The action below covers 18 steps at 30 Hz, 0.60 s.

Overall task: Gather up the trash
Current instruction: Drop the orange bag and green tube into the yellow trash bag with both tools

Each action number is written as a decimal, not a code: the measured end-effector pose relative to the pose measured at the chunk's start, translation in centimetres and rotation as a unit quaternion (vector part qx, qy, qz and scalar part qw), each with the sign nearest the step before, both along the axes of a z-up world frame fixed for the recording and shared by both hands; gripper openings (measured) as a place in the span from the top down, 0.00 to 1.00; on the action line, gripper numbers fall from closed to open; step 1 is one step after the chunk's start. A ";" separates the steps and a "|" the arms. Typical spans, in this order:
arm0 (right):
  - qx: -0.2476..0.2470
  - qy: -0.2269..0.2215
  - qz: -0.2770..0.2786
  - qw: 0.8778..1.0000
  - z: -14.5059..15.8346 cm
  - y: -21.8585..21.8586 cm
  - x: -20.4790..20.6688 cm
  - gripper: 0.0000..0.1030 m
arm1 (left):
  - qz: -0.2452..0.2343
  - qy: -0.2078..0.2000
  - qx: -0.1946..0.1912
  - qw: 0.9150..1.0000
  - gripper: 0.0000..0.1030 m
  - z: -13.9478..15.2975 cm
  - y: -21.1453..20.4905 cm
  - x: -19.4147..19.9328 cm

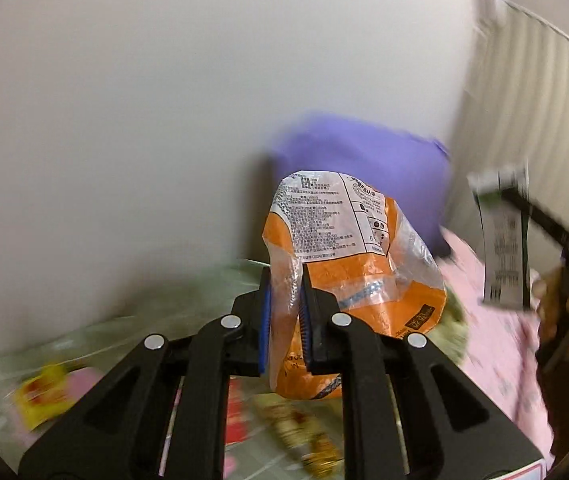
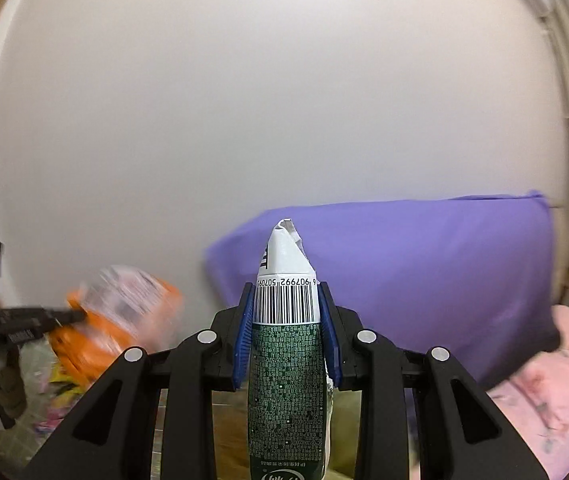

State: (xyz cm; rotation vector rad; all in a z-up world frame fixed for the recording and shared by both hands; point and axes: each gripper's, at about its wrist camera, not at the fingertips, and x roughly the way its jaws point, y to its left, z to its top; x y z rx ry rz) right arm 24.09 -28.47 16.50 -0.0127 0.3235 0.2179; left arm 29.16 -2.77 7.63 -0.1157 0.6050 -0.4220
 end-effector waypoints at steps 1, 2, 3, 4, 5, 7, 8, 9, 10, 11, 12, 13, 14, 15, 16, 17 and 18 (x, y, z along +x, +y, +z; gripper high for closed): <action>0.002 -0.001 -0.014 1.000 0.0 -1.2 -0.4 0.71 | -0.033 0.013 0.005 0.999 0.89 -0.9 -2.6 1.3; 0.005 -0.001 -0.024 1.000 -0.1 -2.2 -0.7 0.71 | -0.054 0.022 0.007 0.998 0.89 -1.5 -4.2 2.1; 0.008 -0.002 -0.030 1.000 -0.2 -2.8 -1.0 0.71 | -0.084 0.039 0.009 0.996 0.89 -2.5 -6.6 3.2; 0.011 -0.003 -0.035 0.999 -0.4 -3.4 -1.2 0.71 | -0.112 0.055 0.014 0.992 0.88 -3.6 -8.8 4.1; 0.016 -0.002 -0.039 0.999 -0.7 -3.8 -1.3 0.71 | -0.137 0.069 0.024 0.988 0.88 -4.7 -10.7 4.8; 0.034 0.000 -0.041 0.999 -1.2 -4.3 -0.9 0.71 | -0.173 0.084 0.073 0.979 0.88 -7.0 -14.3 5.2; 0.043 0.002 -0.039 0.998 -1.5 -4.3 -0.4 0.71 | -0.181 0.086 0.102 0.974 0.88 -7.9 -15.0 5.0; 0.051 0.004 -0.038 0.998 -1.8 -4.6 -0.3 0.71 | -0.182 0.085 0.146 0.969 0.88 -9.2 -16.2 5.1; 0.061 0.007 -0.035 0.997 -2.1 -4.7 0.2 0.71 | -0.180 0.085 0.185 0.962 0.88 -10.6 -16.7 5.1; 0.075 0.011 -0.031 0.997 -2.8 -4.6 1.1 0.72 | -0.178 0.090 0.200 0.959 0.89 -11.4 -16.7 5.4; 0.085 0.014 -0.028 0.996 -3.4 -4.7 1.5 0.71 | -0.175 0.095 0.206 0.958 0.89 -11.9 -16.4 5.5; 0.094 0.017 -0.024 0.995 -4.1 -4.6 2.3 0.71 | -0.173 0.098 0.205 0.958 0.89 -12.1 -16.2 5.7; 0.108 0.022 -0.019 0.994 -5.1 -4.3 3.4 0.71 | -0.169 0.100 0.201 0.960 0.89 -12.1 -15.6 5.7; 0.119 0.027 -0.014 0.992 -5.6 -3.5 3.9 0.71 | -0.165 0.104 0.193 0.962 0.89 -12.1 -15.1 5.8; 0.132 0.033 -0.011 0.991 -6.6 -3.2 4.8 0.71 | -0.161 0.110 0.178 0.964 0.90 -12.0 -14.3 6.0; 0.139 0.044 -0.009 0.989 -7.9 -2.7 5.8 0.71 | -0.161 0.114 0.165 0.966 0.90 -11.8 -14.1 6.2; 0.133 0.055 -0.011 0.990 -8.7 -2.6 6.6 0.71 | -0.161 0.118 0.145 0.969 0.90 -11.7 -13.5 6.5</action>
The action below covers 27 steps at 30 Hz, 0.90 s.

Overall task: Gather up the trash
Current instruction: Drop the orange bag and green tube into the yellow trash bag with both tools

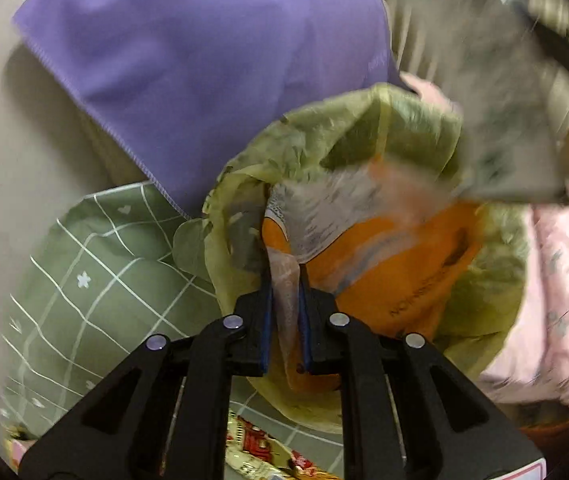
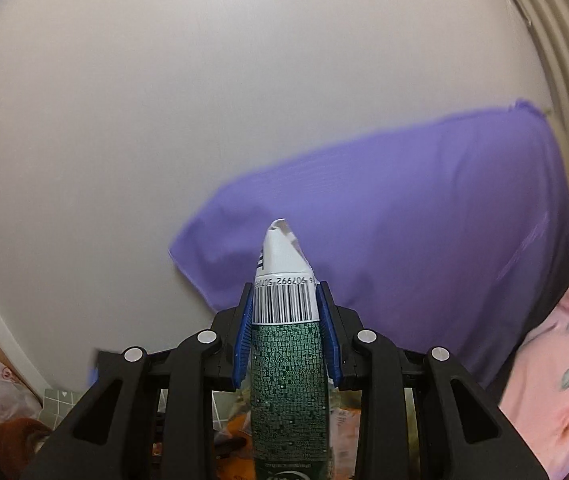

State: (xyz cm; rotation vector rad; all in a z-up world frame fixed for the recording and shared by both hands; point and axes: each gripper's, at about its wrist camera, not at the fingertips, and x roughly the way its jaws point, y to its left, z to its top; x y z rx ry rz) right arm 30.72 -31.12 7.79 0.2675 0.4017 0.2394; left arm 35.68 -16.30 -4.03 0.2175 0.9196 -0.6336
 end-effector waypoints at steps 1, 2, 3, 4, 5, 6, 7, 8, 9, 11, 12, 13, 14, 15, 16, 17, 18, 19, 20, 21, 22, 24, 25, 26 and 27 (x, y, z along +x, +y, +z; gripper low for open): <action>-0.012 0.016 0.001 1.000 -0.9 0.5 0.5 0.71 | 0.004 0.007 -0.017 1.000 0.90 0.0 0.7 0.3; -0.026 0.037 0.003 0.999 -1.9 0.9 0.9 0.71 | 0.008 0.010 -0.024 1.000 0.90 0.1 1.1 0.5; -0.040 0.058 0.008 0.997 -2.8 1.3 1.1 0.71 | 0.010 0.012 -0.032 0.999 0.90 0.1 1.7 0.6; -0.052 0.073 0.010 0.996 -3.6 1.3 0.8 0.71 | 0.011 0.012 -0.035 0.999 0.90 0.2 2.1 0.7; -0.060 0.084 0.009 0.995 -4.2 1.5 0.6 0.71 | 0.011 0.012 -0.040 0.999 0.90 0.1 2.5 0.8; -0.069 0.102 0.006 0.992 -5.0 1.4 0.3 0.71 | 0.010 0.013 -0.043 0.999 0.90 0.2 3.1 0.8; -0.071 0.114 0.006 0.991 -5.6 1.3 0.0 0.71 | 0.008 0.014 -0.046 0.999 0.90 0.2 4.0 1.1; -0.073 0.123 0.008 0.990 -6.2 1.3 -0.1 0.71 | 0.004 0.015 -0.052 0.999 0.90 0.3 3.9 1.1; -0.080 0.130 0.008 0.988 -6.6 1.1 -0.7 0.72 | -0.001 0.016 -0.057 0.998 0.90 0.4 3.6 1.2; -0.085 0.138 0.002 0.987 -7.0 1.2 -0.5 0.72 | -0.010 0.011 -0.055 0.998 0.90 0.6 4.2 1.2; -0.082 0.140 -0.002 0.987 -7.1 1.0 -0.1 0.72 | -0.014 0.014 -0.053 0.998 0.90 0.5 4.1 1.2; -0.079 0.141 -0.006 0.987 -7.2 0.8 0.4 0.72 | -0.019 0.018 -0.048 0.998 0.90 0.3 4.1 1.2; -0.079 0.143 -0.010 0.987 -7.3 0.8 0.8 0.72 | -0.023 0.019 -0.045 0.999 0.90 0.2 3.5 0.9; -0.082 0.149 -0.013 0.985 -7.5 0.7 1.2 0.72 | -0.027 0.019 -0.043 0.999 0.90 0.3 3.0 0.2; -0.085 0.160 -0.015 0.983 -7.8 0.6 1.4 0.72 | -0.031 0.019 -0.043 0.998 0.90 0.2 2.8 -0.1; -0.086 0.167 -0.015 0.982 -7.7 0.5 1.5 0.72 | -0.034 0.020 -0.047 0.998 0.90 0.2 3.2 -0.5; -0.088 0.173 -0.015 0.981 -7.6 0.5 1.5 0.72 | -0.032 0.021 -0.051 0.998 0.90 0.2 3.0 -0.8; -0.092 0.176 -0.015 0.980 -7.7 0.6 1.3 0.71 | -0.029 0.023 -0.055 0.998 0.90 0.2 3.0 -0.7; -0.098 0.182 -0.016 0.978 -7.8 0.8 1.2 0.71 | -0.024 0.026 -0.063 0.997 0.90 0.2 3.6 -0.6; -0.101 0.188 -0.016 0.977 -8.0 0.8 1.2 0.71 | -0.018 0.029 -0.071 0.997 0.89 0.3 4.0 -0.5; -0.103 0.191 -0.020 0.976 -8.0 0.8 1.1 0.71 | -0.012 0.031 -0.079 0.996 0.87 0.5 4.5 -0.5; -0.093 0.185 -0.035 0.978 -7.8 0.4 0.5 0.71 | -0.008 0.036 -0.092 0.995 0.79 0.9 5.2 -0.5; -0.085 0.181 -0.040 0.979 -7.6 0.1 0.2 0.71 | -0.009 0.039 -0.100 0.994 0.73 1.2 5.8 -0.7; -0.080 0.174 -0.042 0.981 -7.1 -0.1 -0.2 0.70 | -0.010 0.039 -0.104 0.994 0.70 1.2 6.0 -0.8; -0.083 0.168 -0.045 0.981 -6.8 -0.2 -0.6 0.69 | -0.011 0.036 -0.107 0.994 0.64 1.4 6.2 -1.0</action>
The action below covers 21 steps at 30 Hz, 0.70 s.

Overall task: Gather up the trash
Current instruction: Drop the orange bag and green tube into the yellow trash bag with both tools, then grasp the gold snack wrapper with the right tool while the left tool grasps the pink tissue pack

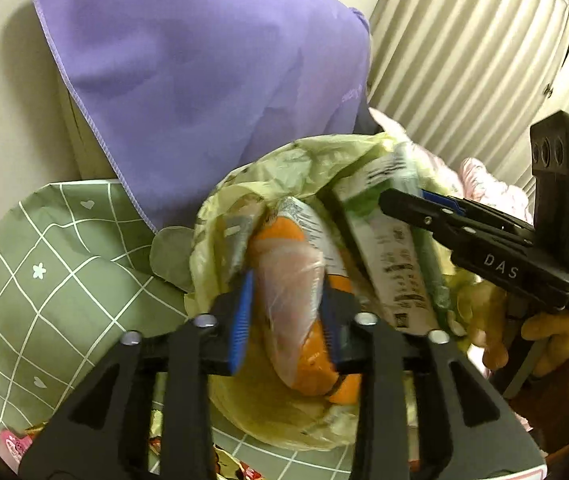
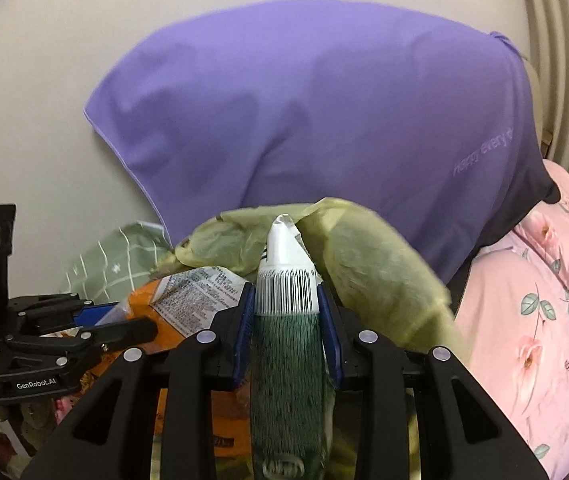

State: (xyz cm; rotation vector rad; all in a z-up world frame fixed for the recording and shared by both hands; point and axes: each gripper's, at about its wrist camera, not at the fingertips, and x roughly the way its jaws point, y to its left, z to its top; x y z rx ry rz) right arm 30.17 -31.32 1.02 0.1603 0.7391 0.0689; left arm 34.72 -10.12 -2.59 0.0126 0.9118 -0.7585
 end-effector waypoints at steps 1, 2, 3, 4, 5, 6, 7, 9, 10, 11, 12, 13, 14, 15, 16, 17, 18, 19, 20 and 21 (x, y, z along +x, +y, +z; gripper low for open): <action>-0.009 -0.008 -0.003 1.000 0.5 -0.1 -0.5 0.65 | 0.000 -0.003 -0.003 1.000 0.58 0.3 0.1 -0.3; -0.015 -0.014 -0.005 1.000 0.9 -0.1 -0.9 0.64 | 0.001 -0.004 -0.007 1.000 0.56 0.7 0.6 -0.7; -0.015 -0.017 -0.007 1.000 1.2 -0.3 -1.2 0.64 | 0.002 -0.004 -0.010 1.000 0.53 1.4 1.0 -1.0; -0.012 -0.020 -0.008 1.000 1.4 -0.5 -1.5 0.63 | 0.003 -0.006 -0.014 1.000 0.48 1.6 1.3 -1.3; -0.008 -0.024 -0.011 1.000 1.8 -0.7 -2.0 0.62 | 0.008 -0.010 -0.019 1.000 0.46 2.1 1.8 -1.8; -0.008 -0.029 -0.013 0.999 2.1 -0.9 -2.4 0.61 | 0.015 -0.016 -0.024 0.999 0.42 2.6 2.4 -2.3; -0.007 -0.035 -0.016 0.999 2.4 -1.0 -2.9 0.60 | 0.023 -0.024 -0.030 0.999 0.40 3.2 3.1 -2.9; -0.004 -0.043 -0.018 0.999 2.9 -1.1 -3.9 0.60 | 0.041 -0.038 -0.031 0.998 0.38 3.9 3.6 -3.6; -0.001 -0.047 -0.017 0.999 3.0 -1.1 -4.4 0.60 | 0.056 -0.050 -0.028 0.997 0.38 4.3 4.0 -4.2; 0.001 -0.050 -0.017 0.999 3.1 -1.0 -4.9 0.60 | 0.068 -0.060 -0.025 0.996 0.38 4.5 4.8 -4.9; 0.002 -0.053 -0.016 0.998 3.3 -0.8 -5.3 0.60 | 0.079 -0.069 -0.022 0.994 0.37 4.8 5.4 -5.5; 0.004 -0.055 -0.013 0.998 3.4 -0.5 -5.7 0.60 | 0.092 -0.078 -0.019 0.993 0.38 5.3 6.1 -6.0; 0.009 -0.058 -0.007 0.998 3.4 -0.2 -6.1 0.60 | 0.105 -0.084 -0.017 0.991 0.38 5.3 7.1 -6.9; 0.015 -0.059 0.000 0.998 3.3 0.3 -6.6 0.59 | 0.117 -0.088 -0.013 0.989 0.37 5.7 7.6 -7.6; 0.022 -0.059 0.009 0.998 3.2 0.8 -7.0 0.59 | 0.134 -0.094 -0.008 0.986 0.37 5.7 9.1 -8.7; 0.030 -0.058 0.019 0.998 3.0 1.2 -7.4 0.59 | 0.150 -0.100 -0.002 0.984 0.38 5.5 10.3 -9.8; 0.036 -0.058 0.027 0.997 2.8 1.7 -7.7 0.58 | 0.164 -0.103 0.003 0.981 0.38 5.2 10.8 -10.6; 0.043 -0.056 0.037 0.997 2.7 2.3 -8.0 0.58 | 0.176 -0.105 0.007 0.979 0.38 5.0 11.6 -11.1; 0.046 -0.052 0.047 0.996 2.5 2.9 -8.2 0.58 | 0.199 -0.105 0.011 0.974 0.38 4.6 13.7 -12.5; 0.044 -0.047 0.058 0.996 2.2 3.7 -8.6 0.58 | 0.213 -0.105 0.013 0.971 0.38 4.1 14.2 -13.0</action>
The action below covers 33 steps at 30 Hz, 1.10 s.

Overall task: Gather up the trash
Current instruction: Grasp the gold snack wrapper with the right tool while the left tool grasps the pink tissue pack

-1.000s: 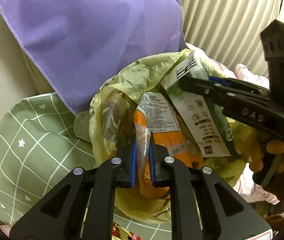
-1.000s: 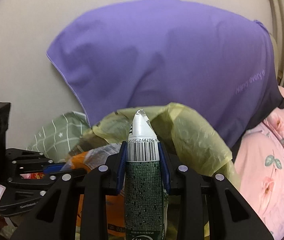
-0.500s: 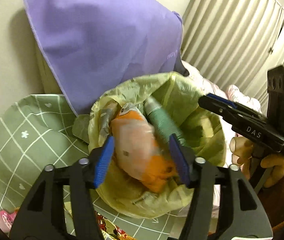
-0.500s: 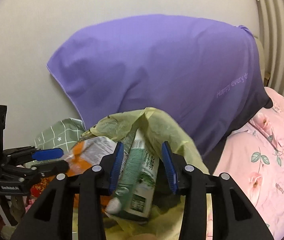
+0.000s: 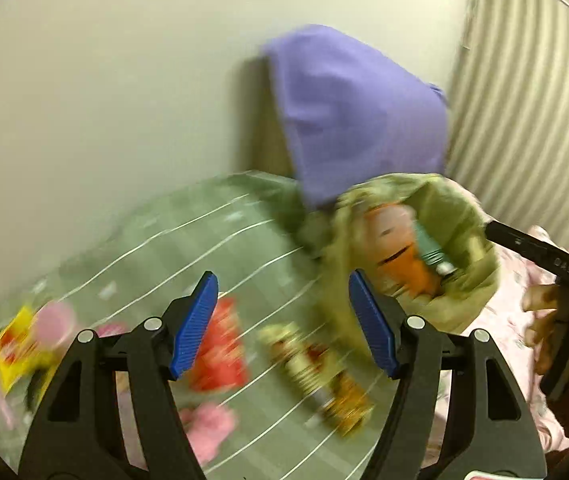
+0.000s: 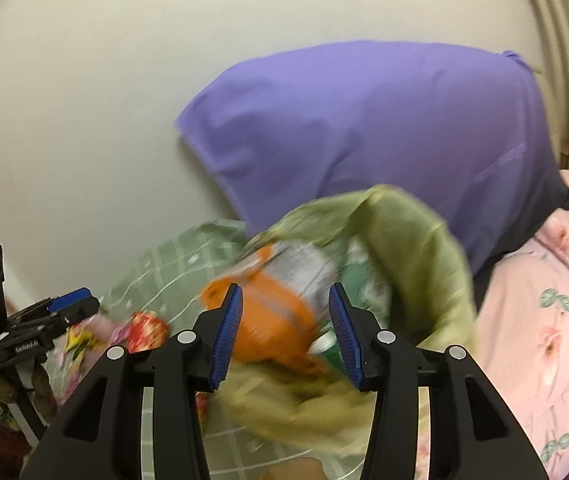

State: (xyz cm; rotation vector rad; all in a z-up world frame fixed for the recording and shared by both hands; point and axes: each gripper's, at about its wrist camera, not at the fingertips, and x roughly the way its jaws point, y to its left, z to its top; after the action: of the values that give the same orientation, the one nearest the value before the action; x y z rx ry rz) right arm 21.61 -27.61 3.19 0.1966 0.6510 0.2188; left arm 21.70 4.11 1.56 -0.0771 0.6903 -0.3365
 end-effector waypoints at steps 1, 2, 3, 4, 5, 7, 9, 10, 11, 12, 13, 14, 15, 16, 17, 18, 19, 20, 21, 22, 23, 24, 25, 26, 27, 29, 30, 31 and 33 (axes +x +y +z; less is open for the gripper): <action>-0.007 0.003 0.010 1.000 -0.2 0.8 -0.3 0.58 | 0.020 0.001 -0.001 1.000 0.38 -0.5 1.4 -1.0; -0.018 0.004 0.019 1.000 -0.4 1.7 -0.6 0.58 | 0.034 0.002 0.000 0.999 0.37 -0.7 2.4 -1.7; -0.031 0.003 0.029 0.999 -0.6 2.7 -1.1 0.58 | 0.055 0.003 0.001 0.998 0.37 -1.2 3.9 -2.7; -0.041 0.002 0.039 0.998 -0.8 3.5 -1.4 0.58 | 0.081 0.006 0.000 0.997 0.37 -1.7 5.8 -4.1; -0.051 0.002 0.053 0.997 -1.0 4.5 -1.9 0.58 | 0.096 0.009 -0.002 0.995 0.37 -1.9 7.0 -4.8; -0.055 0.008 0.069 0.996 -1.4 5.8 -2.5 0.58 | 0.139 0.019 -0.008 0.990 0.37 -3.1 9.9 -7.1; -0.055 0.012 0.081 0.995 -1.9 6.7 -3.0 0.58 | 0.174 0.026 -0.007 0.984 0.37 -4.2 11.9 -8.8; -0.058 0.016 0.084 0.995 -2.3 7.3 -3.3 0.58 | 0.190 0.029 -0.004 0.981 0.37 -4.8 12.8 -9.8; -0.061 0.021 0.087 0.994 -2.7 7.7 -3.4 0.58 | 0.196 0.032 -0.004 0.980 0.37 -5.4 13.3 -10.2; -0.062 0.028 0.096 0.993 -3.2 8.2 -3.5 0.58 | 0.202 0.037 -0.005 0.979 0.37 -5.9 13.9 -11.0; -0.063 0.033 0.103 0.992 -3.6 8.7 -3.6 0.58 | 0.205 0.045 -0.010 0.978 0.37 -6.6 14.6 -11.7; -0.067 0.038 0.109 0.991 -4.1 9.3 -3.8 0.58 | 0.203 0.050 -0.014 0.978 0.37 -7.1 14.7 -12.0; -0.070 0.040 0.112 0.990 -4.4 9.7 -3.9 0.58 | 0.200 0.060 -0.019 0.978 0.37 -7.8 15.0 -12.4; -0.073 0.042 0.116 0.990 -4.8 10.1 -4.1 0.58 | 0.197 0.072 -0.022 0.978 0.37 -8.5 15.1 -12.6; -0.075 0.046 0.120 0.989 -5.2 10.5 -4.1 0.58 | 0.193 0.080 -0.022 0.978 0.37 -8.9 15.1 -12.7; -0.077 0.050 0.123 0.988 -5.6 10.9 -4.2 0.58 | 0.190 0.087 -0.018 0.978 0.37 -9.5 15.0 -12.8; -0.077 0.054 0.127 0.987 -6.1 11.3 -4.2 0.58 | 0.189 0.091 -0.015 0.978 0.37 -9.8 14.7 -12.7; -0.076 0.057 0.130 0.987 -6.5 11.7 -4.1 0.58 | 0.186 0.094 -0.019 0.978 0.37 -10.1 14.6 -12.7; -0.077 0.059 0.132 0.986 -6.9 11.8 -4.1 0.58 | 0.178 0.098 -0.025 0.979 0.37 -10.4 14.5 -12.6; -0.078 0.063 0.133 0.986 -7.4 12.0 -4.1 0.58 | 0.172 0.102 -0.028 0.980 0.37 -10.5 14.4 -12.4; -0.079 0.067 0.133 0.986 -7.8 12.3 -4.0 0.58 | 0.168 0.108 -0.021 0.980 0.37 -10.8 14.3 -12.0; -0.079 0.072 0.133 0.985 -8.2 12.4 -4.0 0.58 | 0.171 0.111 -0.013 0.979 0.37 -11.1 14.3 -11.9; -0.078 0.077 0.134 0.985 -8.5 12.5 -4.1 0.58 | 0.177 0.113 -0.006 0.978 0.37 -11.2 14.4 -11.7; -0.078 0.081 0.134 0.985 -8.8 12.5 -4.1 0.58 | 0.186 0.117 -0.007 0.976 0.37 -11.4 14.7 -11.6; -0.079 0.085 0.134 0.984 -9.2 12.6 -4.2 0.58 | 0.195 0.122 -0.017 0.973 0.37 -11.5 15.1 -11.5; -0.085 0.086 0.134 0.984 -9.7 12.8 -4.4 0.58 | 0.211 0.131 -0.038 0.968 0.42 -12.0 15.6 -11.6; -0.087 0.087 0.135 0.983 -9.9 12.8 -4.3 0.58 | 0.216 0.137 -0.042 0.966 0.50 -12.2 15.7 -11.6; -0.091 0.089 0.135 0.983 -10.2 12.8 -4.3 0.58 | 0.221 0.148 -0.043 0.963 0.59 -12.5 15.7 -11.4; -0.095 0.091 0.135 0.982 -10.6 12.9 -4.3 0.58 | 0.226 0.157 -0.046 0.960 0.78 -12.9 15.8 -11.5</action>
State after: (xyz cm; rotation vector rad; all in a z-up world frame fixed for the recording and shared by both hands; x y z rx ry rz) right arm 17.34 -14.68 -7.38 -0.0578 0.8757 0.4013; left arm 10.22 19.88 -11.32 -0.3782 0.9467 0.0891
